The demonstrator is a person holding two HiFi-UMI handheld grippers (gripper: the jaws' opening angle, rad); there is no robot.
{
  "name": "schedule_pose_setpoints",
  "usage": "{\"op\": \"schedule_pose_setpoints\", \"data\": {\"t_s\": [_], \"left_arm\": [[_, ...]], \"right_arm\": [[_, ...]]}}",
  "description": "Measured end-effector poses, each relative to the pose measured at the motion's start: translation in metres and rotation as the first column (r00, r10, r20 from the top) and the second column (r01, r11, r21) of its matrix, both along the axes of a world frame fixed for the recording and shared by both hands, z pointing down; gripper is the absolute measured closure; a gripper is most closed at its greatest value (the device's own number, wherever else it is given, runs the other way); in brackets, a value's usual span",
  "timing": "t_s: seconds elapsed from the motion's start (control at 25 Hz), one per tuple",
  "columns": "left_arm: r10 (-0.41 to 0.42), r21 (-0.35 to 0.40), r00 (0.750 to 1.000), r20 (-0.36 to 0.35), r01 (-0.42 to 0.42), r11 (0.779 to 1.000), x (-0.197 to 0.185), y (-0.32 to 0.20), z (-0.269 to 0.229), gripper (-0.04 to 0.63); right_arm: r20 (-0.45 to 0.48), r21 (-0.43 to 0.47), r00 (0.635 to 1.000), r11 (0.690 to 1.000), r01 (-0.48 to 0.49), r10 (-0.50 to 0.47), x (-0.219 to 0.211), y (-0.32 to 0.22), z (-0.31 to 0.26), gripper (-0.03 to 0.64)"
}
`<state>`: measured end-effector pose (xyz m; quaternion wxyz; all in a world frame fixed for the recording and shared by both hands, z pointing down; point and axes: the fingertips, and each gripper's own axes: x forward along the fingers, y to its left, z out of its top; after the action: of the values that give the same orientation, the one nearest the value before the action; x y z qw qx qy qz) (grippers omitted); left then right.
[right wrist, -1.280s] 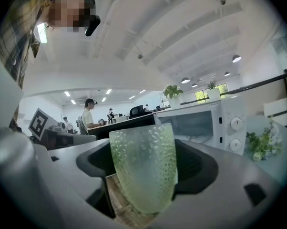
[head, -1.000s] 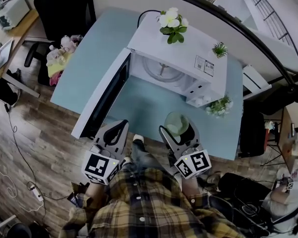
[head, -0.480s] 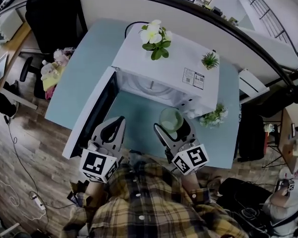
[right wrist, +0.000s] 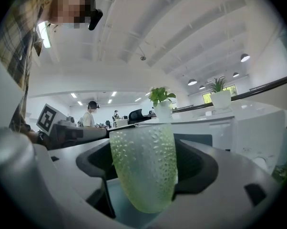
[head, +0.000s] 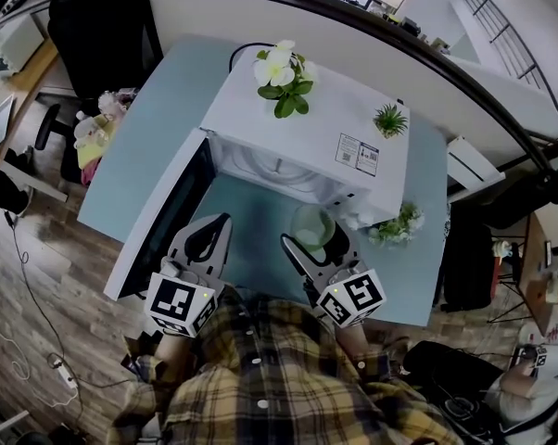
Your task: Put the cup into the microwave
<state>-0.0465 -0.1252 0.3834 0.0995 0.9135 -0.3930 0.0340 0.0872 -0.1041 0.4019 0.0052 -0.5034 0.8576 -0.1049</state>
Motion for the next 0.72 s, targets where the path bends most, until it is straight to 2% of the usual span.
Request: {"op": "schedule_pose_setpoints", "data": {"t_s": [0.72], "left_arm": [[-0.052, -0.010, 0.998, 0.025, 0.052, 0.999, 0.0002, -0.0014, 0.0108, 0.604]], "right_arm": [[0.020, -0.001, 0.999, 0.999, 0.050, -0.050, 0.0028, -0.0100, 0.0106, 0.239]]}}
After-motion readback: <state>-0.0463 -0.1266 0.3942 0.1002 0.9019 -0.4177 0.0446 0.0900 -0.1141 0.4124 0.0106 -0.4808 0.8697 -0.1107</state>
